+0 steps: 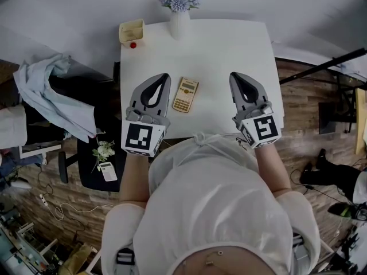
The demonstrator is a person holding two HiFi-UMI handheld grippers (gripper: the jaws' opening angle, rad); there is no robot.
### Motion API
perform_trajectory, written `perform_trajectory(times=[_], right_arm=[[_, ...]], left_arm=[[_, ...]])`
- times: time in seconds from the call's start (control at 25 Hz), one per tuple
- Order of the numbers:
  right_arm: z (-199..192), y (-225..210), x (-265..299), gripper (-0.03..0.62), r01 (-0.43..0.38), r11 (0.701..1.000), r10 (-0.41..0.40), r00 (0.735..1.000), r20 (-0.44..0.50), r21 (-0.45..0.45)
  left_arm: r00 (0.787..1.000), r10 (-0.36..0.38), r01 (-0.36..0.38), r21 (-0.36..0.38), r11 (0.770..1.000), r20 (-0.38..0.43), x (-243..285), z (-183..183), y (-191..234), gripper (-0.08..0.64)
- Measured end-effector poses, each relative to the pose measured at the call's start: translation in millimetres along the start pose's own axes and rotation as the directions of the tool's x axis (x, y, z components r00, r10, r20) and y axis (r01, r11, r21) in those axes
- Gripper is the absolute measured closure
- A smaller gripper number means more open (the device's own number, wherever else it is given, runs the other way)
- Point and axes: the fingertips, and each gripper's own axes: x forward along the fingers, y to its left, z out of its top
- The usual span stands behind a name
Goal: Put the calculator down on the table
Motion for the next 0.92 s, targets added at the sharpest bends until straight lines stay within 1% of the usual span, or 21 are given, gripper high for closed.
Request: perform_trajectory(times=[0.08,0.28,0.44,0.92], right_arm=[[-0.7,1.0,0.5,0.589,-0.001,1.0,0.001,1.0,-0.002,0.0],[2.5,1.5,3.3,0.589,0.001,1.0,-0.001,1.0,0.01,-0.013],[4.2,2.7,4.7,0.589,-0.001,1.0,0.001,1.0,0.017,-0.016],[4.1,2.8,3.8,0.589,-0.001,1.0,0.001,1.0,0.028,0.006]], left_arm=[[1.0,0.002,-0.002,0.002,1.0,-0.004,1.5,0.3,0.6,0.543],[0.999,-0.018,0.017,-0.036,0.999,-0.03,4.4,-1.9,-2.8,0.542],[0.999,-0.008,0.006,-0.042,0.999,-0.031,6.7,-2.6,-1.6,0.542],[0.999,0.02,-0.022,-0.032,0.999,-0.044,8.5,-7.1,-1.0,0.543]])
